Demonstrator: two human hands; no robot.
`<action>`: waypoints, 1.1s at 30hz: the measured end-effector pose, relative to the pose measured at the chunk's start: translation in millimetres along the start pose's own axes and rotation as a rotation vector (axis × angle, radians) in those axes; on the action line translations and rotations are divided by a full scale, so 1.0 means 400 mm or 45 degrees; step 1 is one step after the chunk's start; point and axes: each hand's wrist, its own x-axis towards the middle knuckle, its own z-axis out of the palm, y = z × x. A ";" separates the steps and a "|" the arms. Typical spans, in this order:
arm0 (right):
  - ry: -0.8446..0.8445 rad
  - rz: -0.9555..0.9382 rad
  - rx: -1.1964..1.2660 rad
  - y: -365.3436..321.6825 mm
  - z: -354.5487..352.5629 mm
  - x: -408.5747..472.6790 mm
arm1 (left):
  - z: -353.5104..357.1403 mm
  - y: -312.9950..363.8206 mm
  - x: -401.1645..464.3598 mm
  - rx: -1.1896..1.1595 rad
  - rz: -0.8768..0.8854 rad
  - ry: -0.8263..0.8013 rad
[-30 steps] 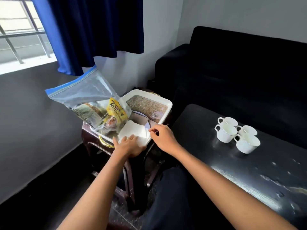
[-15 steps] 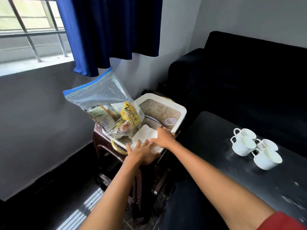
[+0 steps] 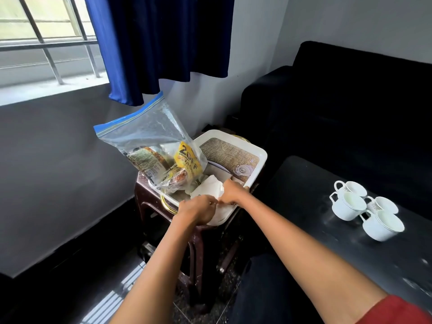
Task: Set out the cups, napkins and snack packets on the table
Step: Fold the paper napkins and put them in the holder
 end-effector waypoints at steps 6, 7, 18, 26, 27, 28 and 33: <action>0.240 -0.068 0.462 0.034 -0.006 -0.019 | -0.018 -0.002 -0.004 -0.324 -0.098 0.359; 0.277 -0.075 0.575 0.042 -0.006 -0.027 | -0.022 0.001 -0.004 -0.432 -0.085 0.404; 0.280 0.106 2.015 0.145 -0.019 -0.171 | -0.060 0.077 -0.042 -1.754 -0.433 0.372; 0.207 -0.004 2.325 0.212 -0.011 -0.279 | -0.017 0.147 -0.067 -1.752 -0.067 -0.445; 0.205 -0.012 2.328 0.215 -0.009 -0.288 | -0.014 0.158 -0.073 -1.762 -0.006 -0.509; 0.203 -0.020 2.328 0.218 -0.007 -0.297 | -0.011 0.166 -0.077 -1.801 0.023 -0.546; 0.157 -0.108 2.238 0.222 0.001 -0.329 | 0.001 0.175 -0.084 -2.012 -0.010 -0.642</action>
